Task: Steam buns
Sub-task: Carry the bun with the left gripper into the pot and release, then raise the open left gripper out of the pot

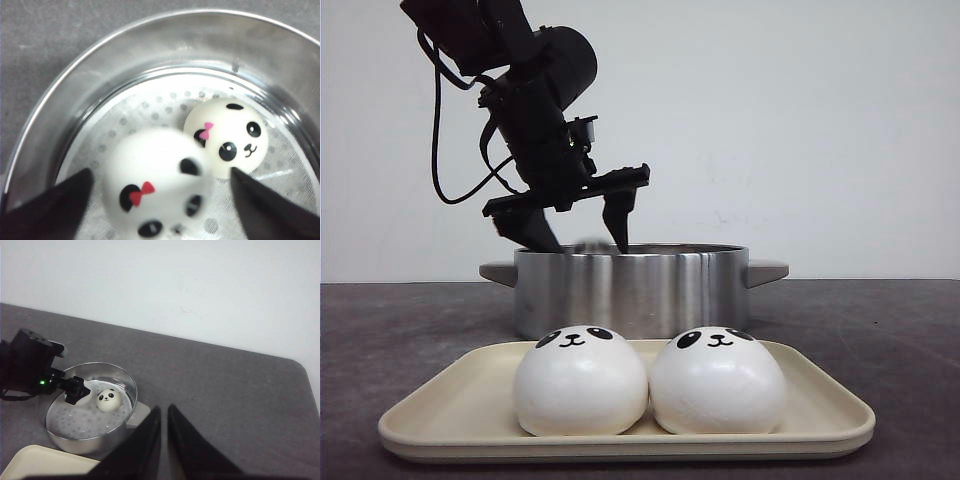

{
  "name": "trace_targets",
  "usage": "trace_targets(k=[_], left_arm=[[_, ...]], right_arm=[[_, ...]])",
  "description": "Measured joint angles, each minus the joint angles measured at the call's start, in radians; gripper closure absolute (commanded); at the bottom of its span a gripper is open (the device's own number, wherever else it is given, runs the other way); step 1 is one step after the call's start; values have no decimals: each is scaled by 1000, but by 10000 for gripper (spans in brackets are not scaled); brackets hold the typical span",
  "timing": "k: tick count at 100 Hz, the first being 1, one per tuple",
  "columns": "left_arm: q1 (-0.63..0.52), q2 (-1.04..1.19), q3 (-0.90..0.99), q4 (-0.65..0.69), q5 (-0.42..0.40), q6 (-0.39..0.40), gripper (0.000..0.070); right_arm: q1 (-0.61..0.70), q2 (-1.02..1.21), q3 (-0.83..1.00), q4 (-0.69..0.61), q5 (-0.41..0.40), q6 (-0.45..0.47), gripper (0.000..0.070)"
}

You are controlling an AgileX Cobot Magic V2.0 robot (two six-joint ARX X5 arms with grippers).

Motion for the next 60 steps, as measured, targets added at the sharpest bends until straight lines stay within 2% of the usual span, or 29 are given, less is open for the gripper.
trace_targets(k=[19, 45, 51, 60], left_arm=[[-2, 0, 15, -47, 5, 4, 51], [-4, -51, 72, -255, 18, 27, 64], [-10, -95, 72, -268, 19, 31, 64], [-21, -188, 72, -291, 19, 35, 65]], right_arm=[[0, 0, 0, -1, -1, 11, 683], [0, -2, -103, 0, -9, 38, 683], [0, -2, -161, 3, -42, 43, 683], [0, -2, -278, 68, -156, 69, 683]])
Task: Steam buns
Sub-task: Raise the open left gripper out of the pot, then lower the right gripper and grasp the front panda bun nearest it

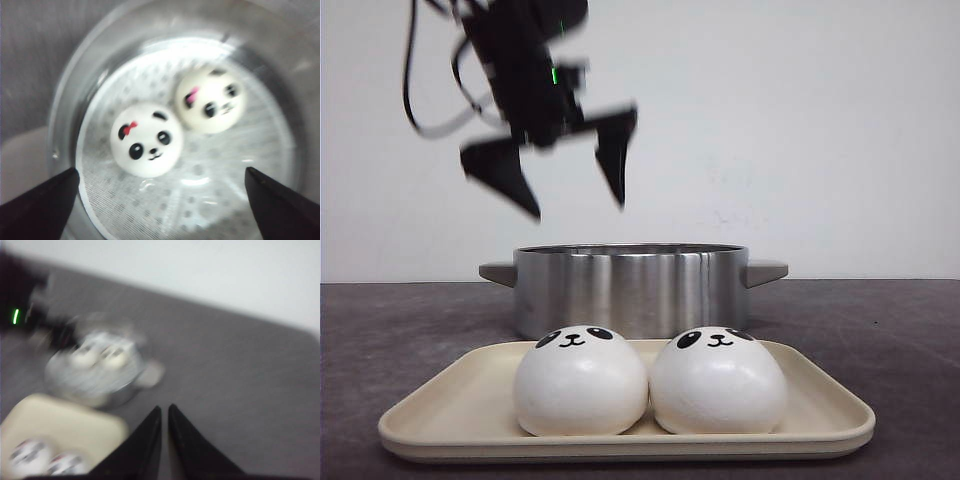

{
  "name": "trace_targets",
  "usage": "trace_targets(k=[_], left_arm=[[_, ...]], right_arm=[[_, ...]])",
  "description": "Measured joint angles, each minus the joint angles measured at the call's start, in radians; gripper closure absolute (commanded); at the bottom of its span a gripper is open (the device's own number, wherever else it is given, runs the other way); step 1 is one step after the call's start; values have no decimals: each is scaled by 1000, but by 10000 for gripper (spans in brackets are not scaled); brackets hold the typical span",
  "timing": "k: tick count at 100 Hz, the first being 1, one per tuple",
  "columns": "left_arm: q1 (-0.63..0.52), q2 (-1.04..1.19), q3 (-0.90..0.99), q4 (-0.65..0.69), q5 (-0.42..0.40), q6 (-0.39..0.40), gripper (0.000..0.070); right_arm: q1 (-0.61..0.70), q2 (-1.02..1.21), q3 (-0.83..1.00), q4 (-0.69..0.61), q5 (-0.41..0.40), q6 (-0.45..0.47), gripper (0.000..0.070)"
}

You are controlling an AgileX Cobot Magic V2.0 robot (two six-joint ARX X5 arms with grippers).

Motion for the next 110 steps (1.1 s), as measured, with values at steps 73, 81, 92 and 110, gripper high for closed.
trace_targets(k=[73, 81, 92, 110], left_arm=[[-157, -750, 4, -268, 0, 11, 65], [-157, -786, 4, -303, -1, 12, 65], [-157, -830, 4, -339, -13, 13, 65], [-157, -876, 4, -367, -26, 13, 65]], right_arm=[[-13, 393, -419, 398, -443, 180, 241], [-35, 454, -419, 420, -503, 188, 241], [-81, 533, -419, 423, -526, 204, 241], [-163, 624, -419, 435, -531, 207, 242]])
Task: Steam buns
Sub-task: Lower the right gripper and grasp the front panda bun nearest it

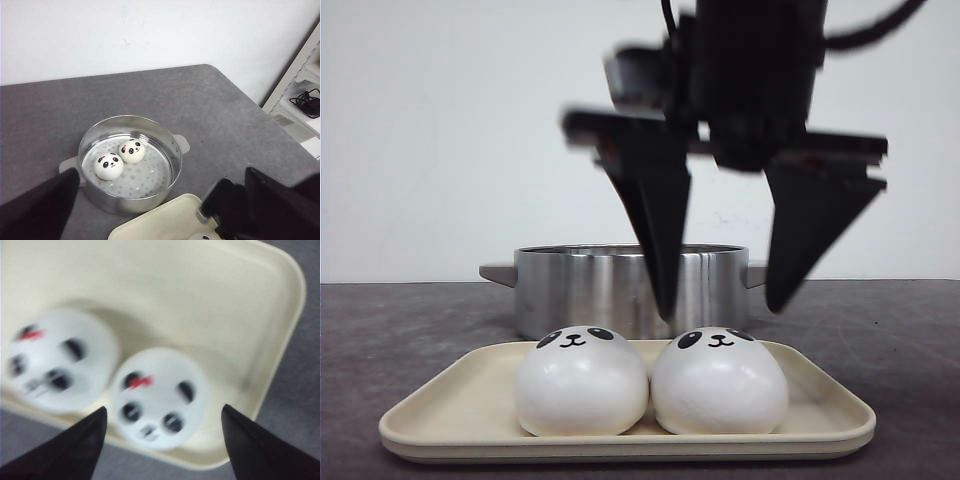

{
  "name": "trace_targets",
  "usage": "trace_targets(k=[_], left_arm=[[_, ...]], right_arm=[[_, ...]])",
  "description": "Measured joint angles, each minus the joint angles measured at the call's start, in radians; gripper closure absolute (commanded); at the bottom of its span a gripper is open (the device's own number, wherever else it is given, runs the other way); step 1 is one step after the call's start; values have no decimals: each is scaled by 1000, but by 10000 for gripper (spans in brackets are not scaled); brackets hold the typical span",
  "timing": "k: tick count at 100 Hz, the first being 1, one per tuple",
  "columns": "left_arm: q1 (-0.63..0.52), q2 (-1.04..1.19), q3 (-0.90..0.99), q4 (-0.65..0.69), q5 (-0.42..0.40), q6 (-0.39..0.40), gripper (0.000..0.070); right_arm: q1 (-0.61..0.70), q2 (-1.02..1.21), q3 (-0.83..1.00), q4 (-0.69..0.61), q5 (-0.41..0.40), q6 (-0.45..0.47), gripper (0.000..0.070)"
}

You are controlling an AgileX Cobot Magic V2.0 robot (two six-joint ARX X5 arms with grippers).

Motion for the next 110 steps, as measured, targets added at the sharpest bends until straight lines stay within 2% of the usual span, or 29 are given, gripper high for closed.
trace_targets(k=[8, 29, 39, 46, 67, 84, 86, 89, 93, 96, 97, 110], left_arm=[[0, -10, 0, -9, 0, 0, 65], [0, -12, 0, -28, 0, 14, 68], [0, -8, 0, -27, 0, 24, 68], [0, -4, 0, -27, 0, 28, 68], [0, 3, 0, -23, 0, 35, 67], [0, 5, 0, -21, 0, 35, 68], [0, 5, 0, -21, 0, 35, 68], [0, 5, 0, -21, 0, 35, 68], [0, 5, 0, -21, 0, 35, 68], [0, 5, 0, -21, 0, 35, 68], [0, 5, 0, -21, 0, 35, 68], [0, 5, 0, -21, 0, 35, 68]], right_arm=[[-31, 16, 0, 24, -17, -6, 248], [-73, 54, 0, 53, -127, -32, 248], [-74, 60, 0, 58, -133, -39, 262], [-73, 60, 0, 58, -133, -39, 300], [-85, 93, 1, 58, -198, -46, 300], [-86, 118, 6, 63, -205, -56, 304], [-86, 119, 7, 63, -205, -57, 318], [-86, 119, 7, 63, -205, -57, 381], [-86, 119, 7, 63, -205, -58, 516], [-86, 119, 7, 63, -206, -58, 673], [-86, 119, 6, 62, -206, -58, 697], [-85, 122, 6, 62, -203, -77, 684]])
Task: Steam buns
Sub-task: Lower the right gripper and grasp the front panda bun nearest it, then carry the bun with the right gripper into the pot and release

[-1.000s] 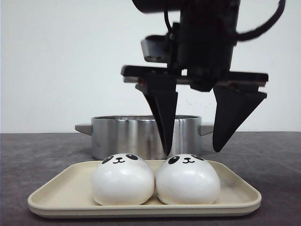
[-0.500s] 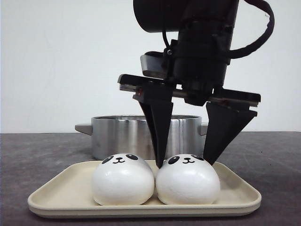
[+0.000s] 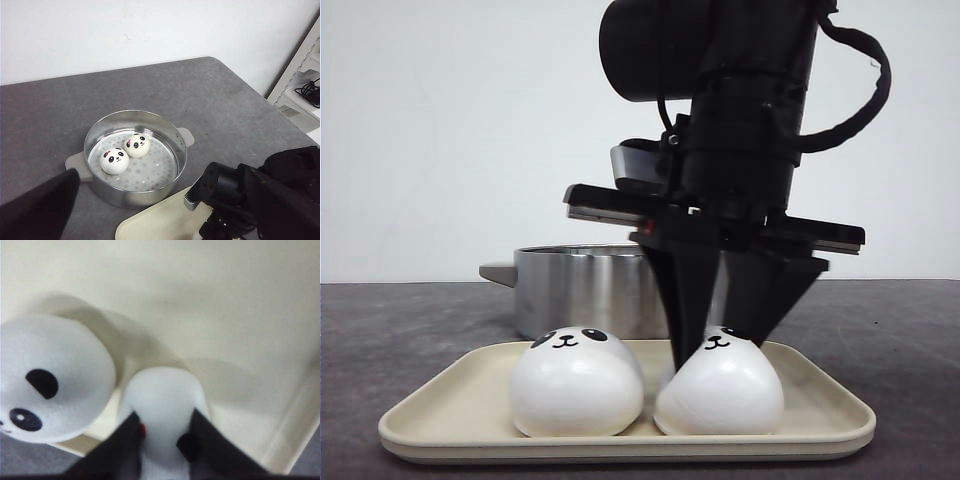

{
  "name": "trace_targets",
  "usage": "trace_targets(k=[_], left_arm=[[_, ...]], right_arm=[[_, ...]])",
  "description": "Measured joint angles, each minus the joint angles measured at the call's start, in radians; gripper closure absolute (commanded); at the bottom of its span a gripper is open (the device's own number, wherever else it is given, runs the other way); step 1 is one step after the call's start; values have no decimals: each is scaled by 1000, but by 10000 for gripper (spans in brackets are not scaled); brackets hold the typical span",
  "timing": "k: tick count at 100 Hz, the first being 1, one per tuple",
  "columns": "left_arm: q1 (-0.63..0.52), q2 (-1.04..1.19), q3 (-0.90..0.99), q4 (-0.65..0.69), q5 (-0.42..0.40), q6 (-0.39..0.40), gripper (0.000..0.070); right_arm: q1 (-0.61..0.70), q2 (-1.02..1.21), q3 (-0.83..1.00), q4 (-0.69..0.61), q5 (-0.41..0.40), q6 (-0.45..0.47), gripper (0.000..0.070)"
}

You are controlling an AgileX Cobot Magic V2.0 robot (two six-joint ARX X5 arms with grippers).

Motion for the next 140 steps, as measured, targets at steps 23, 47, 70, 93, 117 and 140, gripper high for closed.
trace_targets(k=[23, 47, 70, 93, 117, 140], left_arm=[[0, 1, 0, 0, 0, 0, 68], [0, 0, 0, 2, 0, 0, 68], [0, 1, 0, 32, 0, 0, 68], [0, 2, 0, 31, 0, 0, 68], [0, 7, 0, 31, 0, 0, 68], [0, 7, 0, 3, 0, 0, 68]], right_arm=[[7, -34, -1, 17, 65, -14, 684], [19, -272, 150, -5, 66, -36, 690], [-50, -285, 396, 78, 188, -182, 691], [-210, -119, 442, 138, 137, -269, 691], [-276, 129, 439, 139, 76, -307, 690], [-283, 250, 431, 132, 75, -321, 455]])
